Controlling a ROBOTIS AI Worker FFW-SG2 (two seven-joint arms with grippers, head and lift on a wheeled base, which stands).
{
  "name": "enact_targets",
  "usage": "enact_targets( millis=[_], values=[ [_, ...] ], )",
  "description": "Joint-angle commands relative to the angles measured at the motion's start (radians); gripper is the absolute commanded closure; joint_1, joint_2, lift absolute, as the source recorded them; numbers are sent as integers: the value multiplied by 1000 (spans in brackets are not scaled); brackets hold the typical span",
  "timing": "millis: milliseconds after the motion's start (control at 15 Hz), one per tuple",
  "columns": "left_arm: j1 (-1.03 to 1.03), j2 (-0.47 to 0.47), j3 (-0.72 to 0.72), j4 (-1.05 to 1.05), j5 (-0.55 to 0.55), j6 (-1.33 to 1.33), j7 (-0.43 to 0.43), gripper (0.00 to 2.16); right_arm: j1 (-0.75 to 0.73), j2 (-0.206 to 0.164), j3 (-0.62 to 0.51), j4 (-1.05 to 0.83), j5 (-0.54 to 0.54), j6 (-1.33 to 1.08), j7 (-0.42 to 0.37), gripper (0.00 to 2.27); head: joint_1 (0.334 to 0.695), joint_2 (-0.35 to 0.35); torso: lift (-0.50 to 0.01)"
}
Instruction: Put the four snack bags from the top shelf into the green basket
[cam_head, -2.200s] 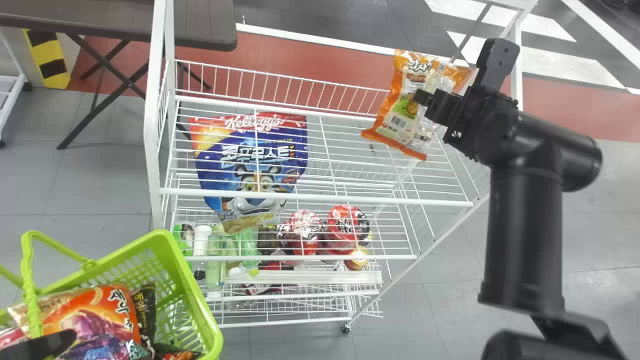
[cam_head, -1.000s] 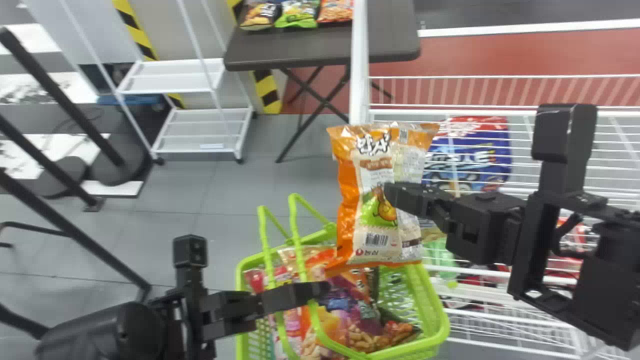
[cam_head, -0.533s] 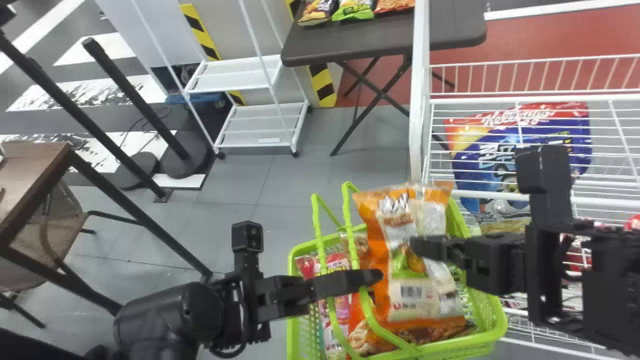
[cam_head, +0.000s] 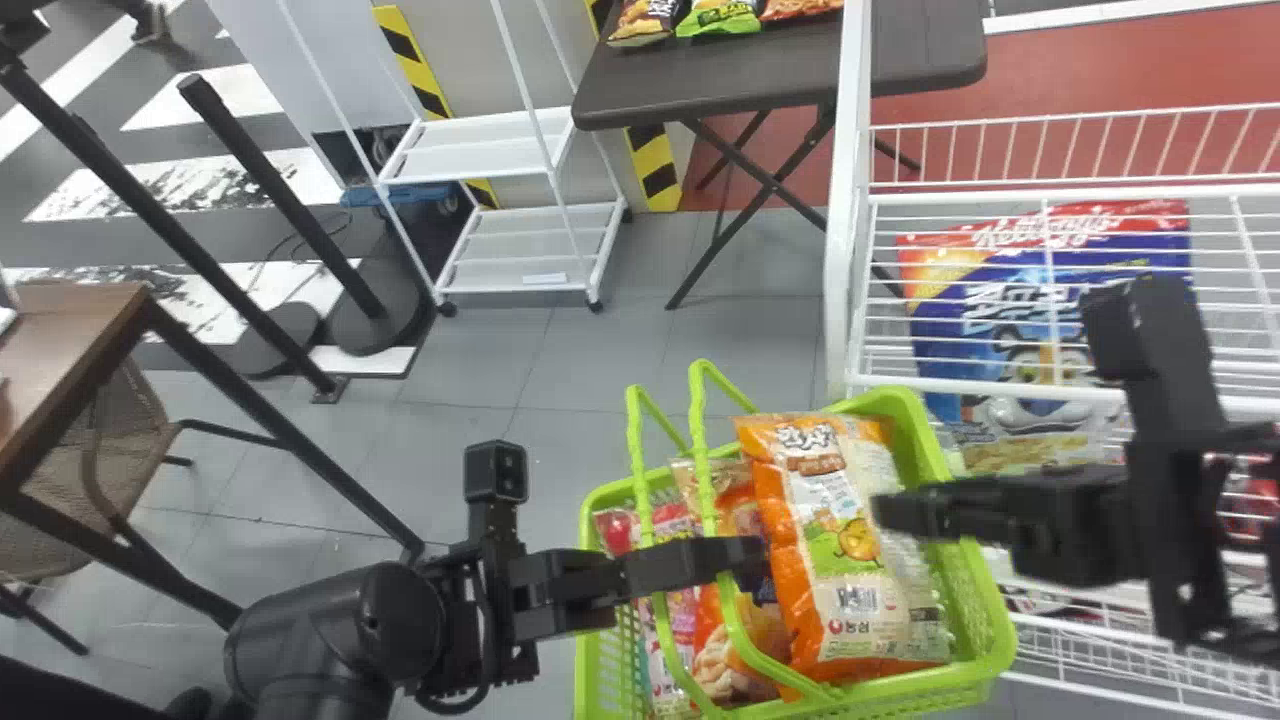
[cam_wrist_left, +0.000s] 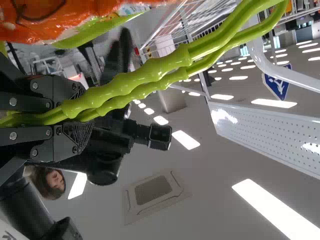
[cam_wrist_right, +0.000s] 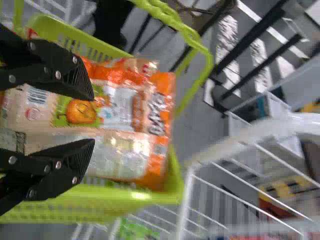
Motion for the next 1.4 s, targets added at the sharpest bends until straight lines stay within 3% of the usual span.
enact_targets(
  millis=[0,67,267,400,533,667,1333],
  values=[
    [8,0,5,-4,0,-4,-10,2145,99,-2,-14,-143,267,-141,-9,16,695,231,0],
    [13,0,5,-7,-3,-16,-10,2145,174,-2,-26,-154,344,-316,-9,16,695,195,0],
    [36,0,4,-50,-59,-74,-10,2145,380,3,-88,-71,423,-893,-10,16,695,78,0],
    [96,0,19,-122,-85,-157,-10,2145,444,23,-118,53,457,-1181,-7,19,695,2,0],
    [140,-1,28,-190,-158,-218,-10,2145,483,73,-172,161,480,-1421,52,19,695,-28,0],
    [185,0,20,-250,-209,-252,-10,2145,515,73,-215,199,482,-1506,128,26,695,-41,0],
    [305,-3,11,-371,-266,-246,-10,2145,575,73,-221,268,498,-1651,128,33,695,-115,0]
  ],
)
